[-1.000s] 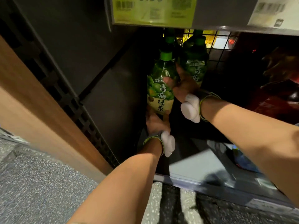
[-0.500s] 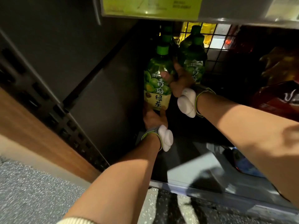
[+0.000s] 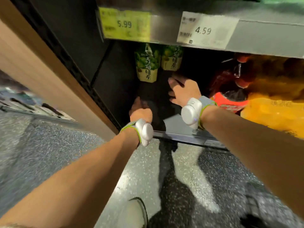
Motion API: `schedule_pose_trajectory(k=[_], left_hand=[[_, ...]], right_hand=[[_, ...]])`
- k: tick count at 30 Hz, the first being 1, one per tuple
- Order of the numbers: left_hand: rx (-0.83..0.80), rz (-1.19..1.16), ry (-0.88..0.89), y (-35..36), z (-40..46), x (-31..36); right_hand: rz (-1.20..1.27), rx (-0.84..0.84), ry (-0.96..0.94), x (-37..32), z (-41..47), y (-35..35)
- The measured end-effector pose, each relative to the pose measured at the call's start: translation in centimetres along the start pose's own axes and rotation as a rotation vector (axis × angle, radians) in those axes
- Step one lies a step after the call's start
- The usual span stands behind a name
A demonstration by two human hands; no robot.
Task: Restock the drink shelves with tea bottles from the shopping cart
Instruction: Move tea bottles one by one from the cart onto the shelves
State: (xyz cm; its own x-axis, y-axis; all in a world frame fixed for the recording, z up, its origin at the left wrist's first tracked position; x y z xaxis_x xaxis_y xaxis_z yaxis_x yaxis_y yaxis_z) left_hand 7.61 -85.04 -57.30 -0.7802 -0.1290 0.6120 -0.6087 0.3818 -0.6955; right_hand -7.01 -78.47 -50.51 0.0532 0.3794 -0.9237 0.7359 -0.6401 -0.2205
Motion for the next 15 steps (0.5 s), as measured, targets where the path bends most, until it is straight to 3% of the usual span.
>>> schedule_pose_trajectory(k=[3, 6, 15], left_hand=[[-0.001, -0.026, -0.063, -3.0, -4.1, 1.0], [-0.018, -0.052, -0.001, -8.6, -13.6, 5.6], [-0.02, -0.127, 0.059, -15.7, -25.3, 12.0]], right_hand=[[0.129, -0.026, 0.101, -1.9, -4.9, -1.2], [0.206, -0.023, 0.202, -7.0, -13.0, -6.5], [0.214, 0.03, 0.234, -13.9, -23.8, -13.1]])
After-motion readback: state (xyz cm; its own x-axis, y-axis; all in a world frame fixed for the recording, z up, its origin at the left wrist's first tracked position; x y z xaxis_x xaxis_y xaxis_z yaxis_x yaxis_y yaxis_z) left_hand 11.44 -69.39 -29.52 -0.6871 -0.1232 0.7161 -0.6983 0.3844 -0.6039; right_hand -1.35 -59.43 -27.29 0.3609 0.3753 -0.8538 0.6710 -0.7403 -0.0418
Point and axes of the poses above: each hand's wrist, its own z-axis towards the middle knuckle, its own y-axis out of the palm, x = y × z, the point moved 5 cm from there along z, towards the middle knuckle, and after that the axes turned 6 degrees about z, right-handed, at the moved point
